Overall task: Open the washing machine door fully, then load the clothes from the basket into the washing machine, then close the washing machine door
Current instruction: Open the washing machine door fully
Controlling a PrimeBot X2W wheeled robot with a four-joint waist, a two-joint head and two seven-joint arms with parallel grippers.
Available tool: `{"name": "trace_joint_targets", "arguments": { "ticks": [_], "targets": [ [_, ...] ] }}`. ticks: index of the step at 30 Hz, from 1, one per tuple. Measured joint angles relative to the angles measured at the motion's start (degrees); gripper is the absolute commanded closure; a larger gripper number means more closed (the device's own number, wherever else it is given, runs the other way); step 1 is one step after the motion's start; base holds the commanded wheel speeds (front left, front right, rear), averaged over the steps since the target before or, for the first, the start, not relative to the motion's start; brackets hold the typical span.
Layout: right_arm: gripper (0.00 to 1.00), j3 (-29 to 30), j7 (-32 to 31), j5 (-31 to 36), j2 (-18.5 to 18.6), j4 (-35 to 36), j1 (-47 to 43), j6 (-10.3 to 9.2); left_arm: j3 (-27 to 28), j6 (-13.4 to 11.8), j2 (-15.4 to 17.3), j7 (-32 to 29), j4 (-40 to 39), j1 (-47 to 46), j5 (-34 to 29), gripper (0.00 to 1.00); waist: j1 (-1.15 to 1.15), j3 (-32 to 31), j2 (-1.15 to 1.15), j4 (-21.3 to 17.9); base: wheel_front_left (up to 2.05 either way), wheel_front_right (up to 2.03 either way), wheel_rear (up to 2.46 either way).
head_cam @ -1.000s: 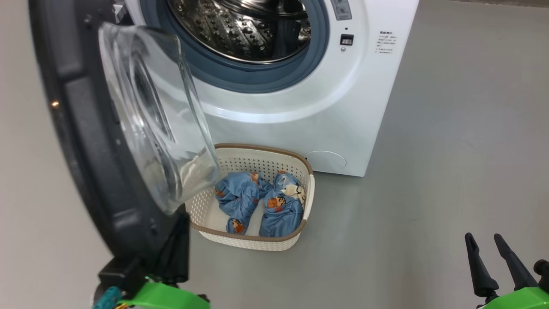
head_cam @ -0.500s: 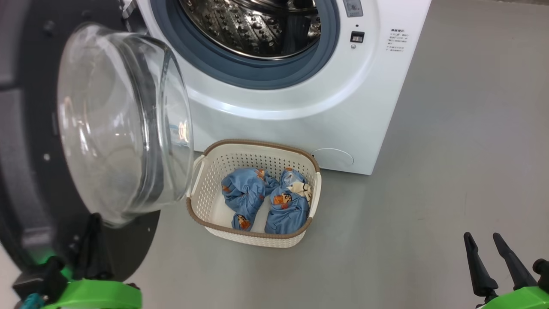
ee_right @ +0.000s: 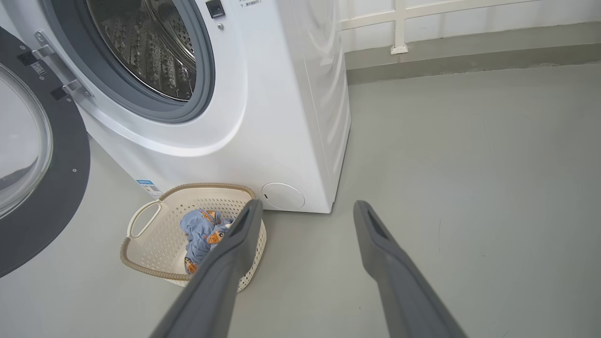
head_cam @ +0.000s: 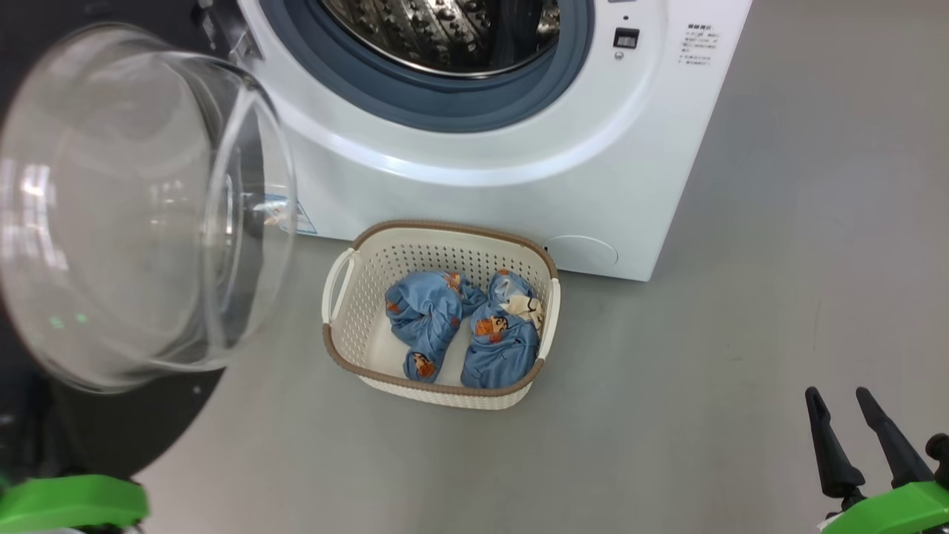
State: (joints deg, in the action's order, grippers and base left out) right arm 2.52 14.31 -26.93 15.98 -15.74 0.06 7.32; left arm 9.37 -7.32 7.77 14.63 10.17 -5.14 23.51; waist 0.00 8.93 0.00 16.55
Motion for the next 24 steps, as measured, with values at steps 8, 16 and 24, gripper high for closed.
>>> {"name": "trace_joint_targets", "arguments": {
  "ticks": [8, 16, 24],
  "targets": [
    [0.00, 0.05, 0.00, 0.13, 0.27, 0.25, 1.30, 0.00, 6.02, 0.27, 2.15, 0.00, 3.82, -3.58, -0.16, 1.00, 0.00, 2.30, 0.00, -0.01, 0.00, 0.00, 0.00],
    [0.00, 0.24, 0.00, 0.13, 0.93, 0.69, 3.53, 0.00, 11.95, 1.57, 4.19, 0.00, 9.31, -8.99, -1.07, 1.00, 0.00, 5.29, 0.00, 0.18, 0.00, 0.00, 0.00],
    [0.00, 0.24, 0.00, 0.14, 1.88, 1.13, 5.68, 0.00, 17.70, 3.32, 6.62, 0.01, 15.69, -14.64, -2.33, 1.00, 0.00, 8.87, 0.00, 0.27, 0.00, 0.00, 0.00]
  ]
}}
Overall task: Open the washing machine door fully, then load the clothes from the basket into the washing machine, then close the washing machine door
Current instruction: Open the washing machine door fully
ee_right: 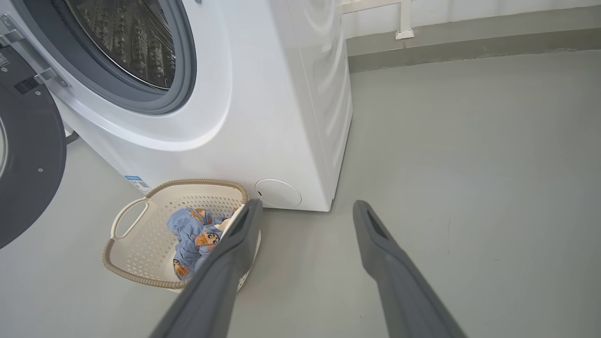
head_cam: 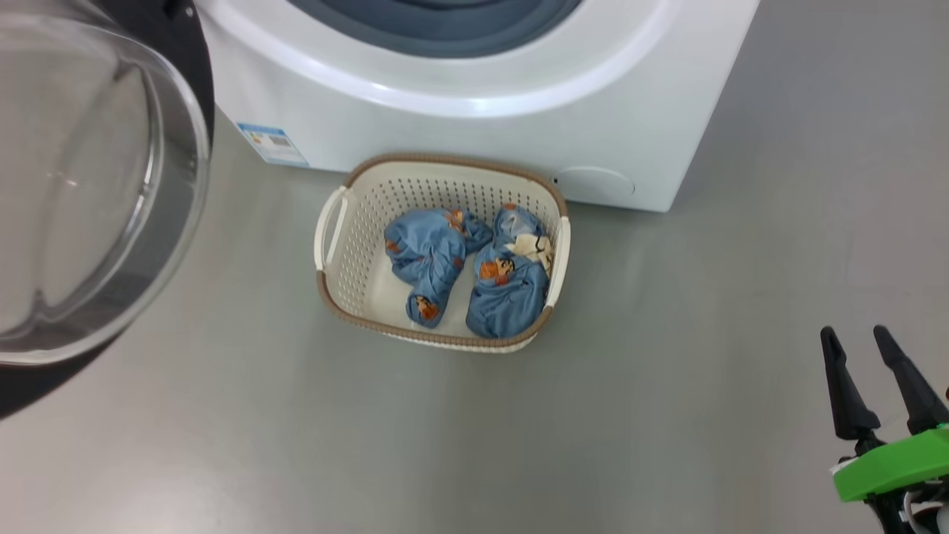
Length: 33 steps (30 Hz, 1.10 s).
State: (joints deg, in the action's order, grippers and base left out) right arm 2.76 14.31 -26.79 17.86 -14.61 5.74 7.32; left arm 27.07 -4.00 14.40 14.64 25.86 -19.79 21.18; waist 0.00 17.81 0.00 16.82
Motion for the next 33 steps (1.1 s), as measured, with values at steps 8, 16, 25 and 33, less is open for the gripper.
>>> {"name": "trace_joint_targets", "arguments": {
  "ticks": [8, 16, 25, 33],
  "targets": [
    [0.00, 0.04, 0.00, 0.00, 0.86, 0.41, 1.99, 0.00, 3.80, 1.60, 2.15, 0.05, 5.82, -5.75, -2.58, 1.00, 0.00, 3.48, 0.00, 0.03, 0.00, 0.00, 0.00],
    [0.00, 0.14, 0.00, 0.01, 1.18, 0.47, 2.57, 0.00, 6.62, 1.76, 3.88, 0.07, 12.17, -10.98, -4.13, 1.00, 0.00, 5.11, 0.00, -0.27, 0.00, 0.00, 0.00],
    [0.00, -0.49, 0.00, 1.12, 1.35, 0.09, 2.59, 0.00, 7.97, 3.63, 6.16, 0.07, 17.20, -12.82, -7.15, 1.00, 0.00, 4.13, 0.00, -0.69, 0.00, 0.00, 0.00],
    [0.00, -1.36, 0.00, 1.13, 1.07, -0.79, 2.40, 0.00, 9.57, 7.58, 4.88, 0.07, 15.37, -11.80, -8.80, 1.00, 0.00, 0.76, 0.00, -0.66, 0.00, 0.00, 0.00]
  ]
}}
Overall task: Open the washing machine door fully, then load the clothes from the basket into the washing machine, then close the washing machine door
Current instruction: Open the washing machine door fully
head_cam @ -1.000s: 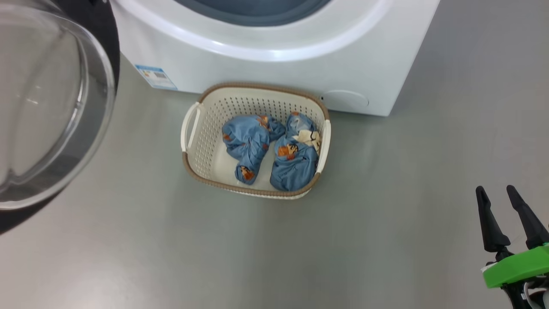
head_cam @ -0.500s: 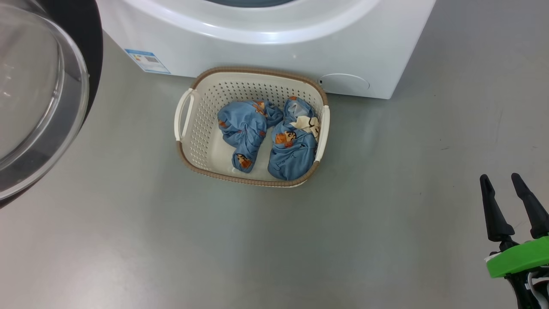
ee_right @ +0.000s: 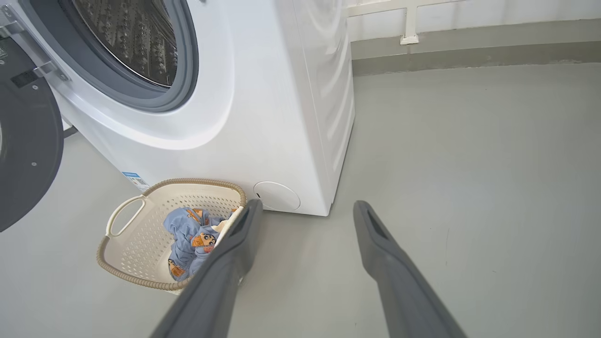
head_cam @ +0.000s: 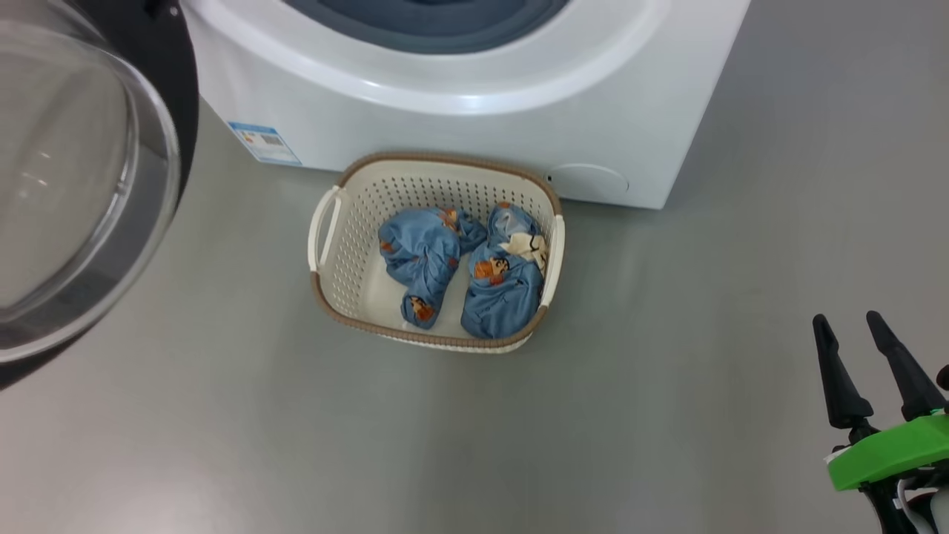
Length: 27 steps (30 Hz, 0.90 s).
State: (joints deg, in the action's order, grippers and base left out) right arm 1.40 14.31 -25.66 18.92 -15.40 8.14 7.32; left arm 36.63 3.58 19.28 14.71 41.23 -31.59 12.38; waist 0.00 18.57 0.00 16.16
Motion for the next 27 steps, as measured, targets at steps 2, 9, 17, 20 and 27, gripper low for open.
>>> {"name": "trace_joint_targets", "arguments": {
  "ticks": [2, 9, 17, 20, 27],
  "targets": [
    [0.00, -0.21, 0.00, 0.00, -0.26, -0.18, -0.12, 0.00, 0.36, 1.26, -1.25, 0.00, -1.35, 1.37, -0.07, 1.00, 0.00, -1.20, 0.00, 0.07, 0.00, 0.00, 0.00],
    [0.00, -0.71, 0.00, 0.00, -0.74, -0.52, -2.48, 0.00, -0.88, 3.60, -6.50, 0.00, -9.13, 8.22, -0.05, 1.00, 0.00, -5.70, 0.00, 0.36, 0.00, 0.00, 0.00],
    [0.00, -0.76, 0.00, -0.03, -1.11, -0.69, -4.33, 0.00, -13.00, 3.82, -10.70, -0.01, -18.86, 18.03, 3.96, 0.00, 0.00, -10.03, 0.00, 0.27, 0.00, 0.00, 0.00],
    [0.00, -0.69, 0.00, -0.03, -1.29, -0.69, -4.99, 0.00, -16.30, 3.82, -11.67, -0.01, -21.09, 21.40, 4.31, 0.00, 0.00, -11.16, 0.00, -0.18, 0.00, 0.00, 0.00],
    [0.00, -0.23, 0.00, -0.04, -1.65, -0.41, -6.34, 0.00, -24.65, 3.82, -11.68, -0.02, -23.96, 24.99, 5.78, 0.00, 0.00, -12.27, 0.00, -2.79, 0.00, 0.00, 0.00]
  ]
}}
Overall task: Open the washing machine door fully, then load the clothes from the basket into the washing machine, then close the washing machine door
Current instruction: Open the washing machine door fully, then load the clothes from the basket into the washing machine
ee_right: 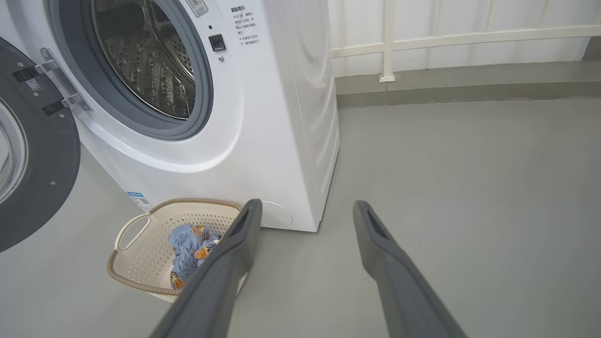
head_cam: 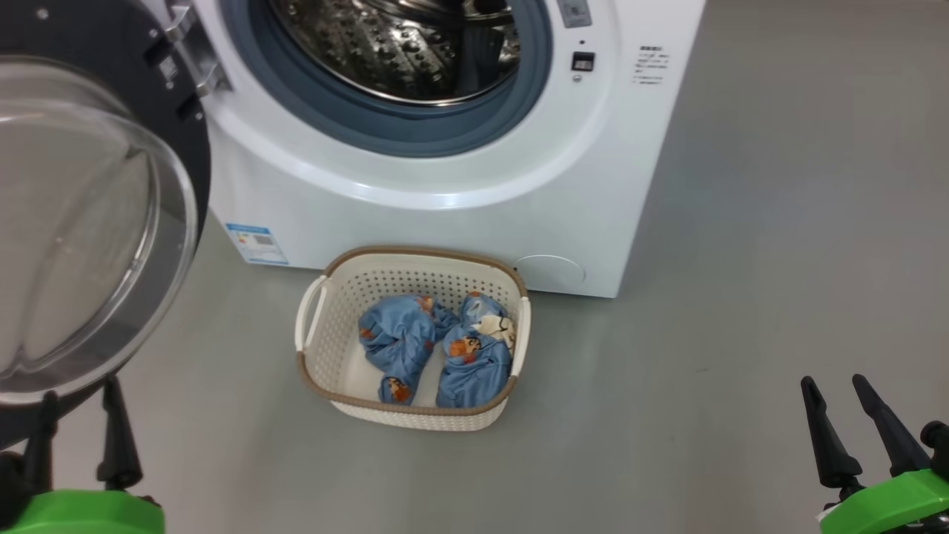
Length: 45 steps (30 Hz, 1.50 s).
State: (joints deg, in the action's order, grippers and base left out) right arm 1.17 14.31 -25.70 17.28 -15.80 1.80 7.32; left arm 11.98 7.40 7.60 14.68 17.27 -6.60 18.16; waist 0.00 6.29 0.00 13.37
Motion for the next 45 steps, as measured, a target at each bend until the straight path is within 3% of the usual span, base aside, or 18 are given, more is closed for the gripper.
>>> {"name": "trace_joint_targets", "arguments": {
  "ticks": [16, 29, 45],
  "targets": [
    [0.00, 1.07, 0.00, -0.07, -1.05, 0.42, -0.05, 0.00, -13.55, 0.00, 3.88, 0.01, -4.41, 1.74, 5.39, 0.00, 0.00, 0.18, 0.00, -8.48, 0.00, 0.00, 0.00],
    [0.00, 1.41, 0.00, -0.07, -1.22, 0.60, -0.04, 0.00, -17.31, 0.00, 4.30, 0.00, -4.57, 1.60, 9.44, 0.00, 0.00, 0.66, 0.00, -13.53, 0.00, 0.00, 0.00],
    [0.00, 1.41, 0.00, -0.07, -1.34, 0.69, -0.04, 0.00, -19.40, 0.00, 5.53, 0.00, -3.70, 1.59, 13.51, 0.00, 0.00, 0.53, 0.00, -14.25, 0.02, -0.06, 0.04]
  ]
}}
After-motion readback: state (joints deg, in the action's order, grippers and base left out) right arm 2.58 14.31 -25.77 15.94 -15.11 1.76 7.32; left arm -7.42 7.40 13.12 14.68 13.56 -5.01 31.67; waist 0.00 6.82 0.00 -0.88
